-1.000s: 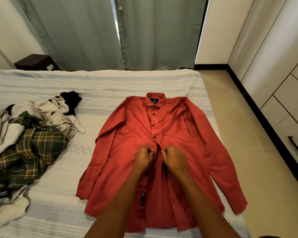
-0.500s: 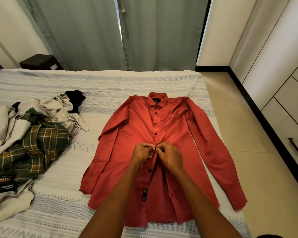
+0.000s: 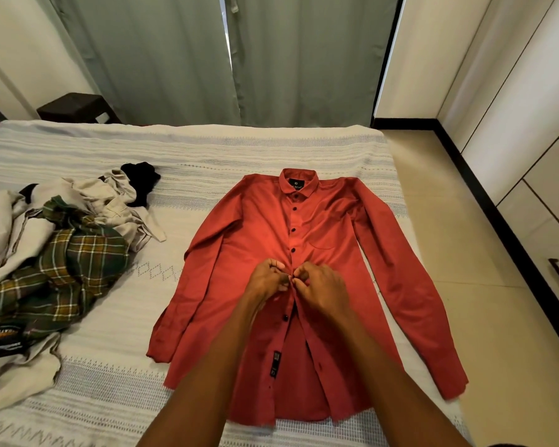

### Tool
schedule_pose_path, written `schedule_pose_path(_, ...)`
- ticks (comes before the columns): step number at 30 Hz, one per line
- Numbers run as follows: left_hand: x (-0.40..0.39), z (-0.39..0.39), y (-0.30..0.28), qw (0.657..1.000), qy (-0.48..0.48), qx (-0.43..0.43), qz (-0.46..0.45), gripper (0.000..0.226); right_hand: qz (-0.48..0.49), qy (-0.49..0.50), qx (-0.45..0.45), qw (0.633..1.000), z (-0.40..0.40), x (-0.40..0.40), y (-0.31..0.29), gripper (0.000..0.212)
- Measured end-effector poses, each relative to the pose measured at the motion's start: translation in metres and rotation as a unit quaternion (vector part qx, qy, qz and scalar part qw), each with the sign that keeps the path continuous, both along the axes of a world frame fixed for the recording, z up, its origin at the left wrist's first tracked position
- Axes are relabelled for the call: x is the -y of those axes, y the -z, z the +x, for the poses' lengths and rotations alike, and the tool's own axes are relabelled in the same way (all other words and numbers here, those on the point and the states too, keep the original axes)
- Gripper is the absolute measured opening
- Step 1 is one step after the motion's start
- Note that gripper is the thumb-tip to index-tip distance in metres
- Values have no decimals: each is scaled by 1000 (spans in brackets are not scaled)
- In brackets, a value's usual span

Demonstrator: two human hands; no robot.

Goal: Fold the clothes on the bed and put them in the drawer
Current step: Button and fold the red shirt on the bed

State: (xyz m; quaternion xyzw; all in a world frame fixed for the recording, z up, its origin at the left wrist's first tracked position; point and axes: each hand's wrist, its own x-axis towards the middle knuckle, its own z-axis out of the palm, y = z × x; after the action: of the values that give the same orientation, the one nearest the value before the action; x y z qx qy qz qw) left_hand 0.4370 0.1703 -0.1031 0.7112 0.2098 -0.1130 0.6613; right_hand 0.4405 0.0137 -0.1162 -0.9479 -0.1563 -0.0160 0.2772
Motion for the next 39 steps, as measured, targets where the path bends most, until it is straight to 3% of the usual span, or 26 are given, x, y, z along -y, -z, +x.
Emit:
schedule_pose_path(8, 2, -5, 4, 999, 9, 36, 19, 26, -21, -17, 61, 998, -2, -1, 6, 25)
schedule_pose_path(16, 4, -13, 8, 998, -31, 35, 33, 22, 126, 12, -9, 992, -1, 2, 12, 18)
schedule_pose_path(20, -2, -26, 24, 984, -44, 89, 146, 15, 136, 28, -24, 990, -17, 4, 7, 31)
schedule_pose_path(23, -8, -45, 29, 968, -20, 129, 214, 13, 88, 65, -4, 994, -39, 5, 4, 13)
schedule_pose_path(26, -4, -69, 22, 943, 64, 131, 299, 23, -16, 80, -2, 997, -67, 2, 11, 28)
schedule_pose_path(30, 3, -90, 32, 896, 166, 93, 400, 21, -110, 101, -19, 989, -89, 1, 21, 36)
schedule_pose_path(36, 17, -99, 30, 830, 196, 41, 520, 31, -74, 118, -43, 989, -96, 4, 14, 19)
schedule_pose_path(39, 19, -101, 24, 848, 174, 48, 498, 27, -52, 117, -33, 991, -98, 12, 8, 16)
